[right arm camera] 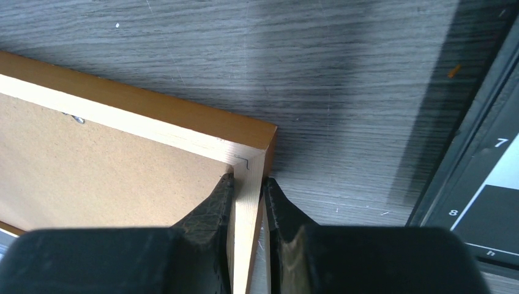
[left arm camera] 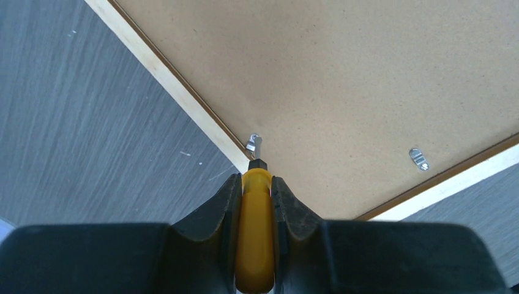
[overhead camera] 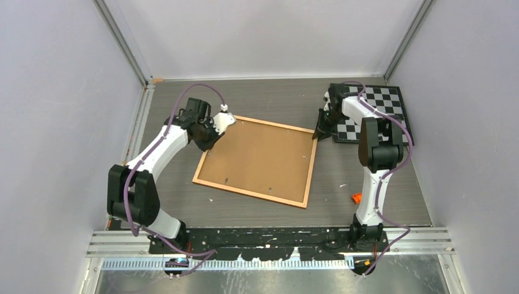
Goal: Take the photo out of the frame
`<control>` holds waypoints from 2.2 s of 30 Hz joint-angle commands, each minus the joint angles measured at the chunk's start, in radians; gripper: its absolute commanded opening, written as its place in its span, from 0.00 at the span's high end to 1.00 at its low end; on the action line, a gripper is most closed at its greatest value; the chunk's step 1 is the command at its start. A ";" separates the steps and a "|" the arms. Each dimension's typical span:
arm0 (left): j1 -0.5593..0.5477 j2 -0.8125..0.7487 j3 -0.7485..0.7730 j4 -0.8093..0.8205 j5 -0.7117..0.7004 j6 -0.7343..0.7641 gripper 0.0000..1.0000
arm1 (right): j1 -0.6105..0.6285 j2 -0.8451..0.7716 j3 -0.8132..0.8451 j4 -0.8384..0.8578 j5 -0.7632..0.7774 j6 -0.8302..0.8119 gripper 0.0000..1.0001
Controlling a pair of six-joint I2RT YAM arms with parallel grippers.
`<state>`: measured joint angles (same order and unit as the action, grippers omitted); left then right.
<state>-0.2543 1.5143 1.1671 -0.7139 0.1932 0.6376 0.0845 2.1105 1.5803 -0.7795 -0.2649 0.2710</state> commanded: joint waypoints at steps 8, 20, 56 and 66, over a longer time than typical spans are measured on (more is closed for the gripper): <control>-0.013 0.031 0.019 0.085 -0.077 0.074 1.00 | -0.006 0.019 0.009 0.060 0.004 -0.009 0.99; -0.016 0.035 0.003 -0.002 -0.063 0.152 1.00 | -0.005 0.021 0.004 0.065 0.013 0.000 0.99; -0.062 0.039 -0.079 0.067 0.038 -0.259 1.00 | 0.002 -0.008 -0.029 0.077 0.034 0.003 0.99; -0.057 -0.038 -0.178 0.142 0.046 -0.582 1.00 | 0.006 -0.016 -0.031 0.076 0.046 -0.001 0.99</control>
<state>-0.2943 1.4822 1.0554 -0.5491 0.0879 0.2913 0.0830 2.1071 1.5688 -0.7670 -0.2657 0.2729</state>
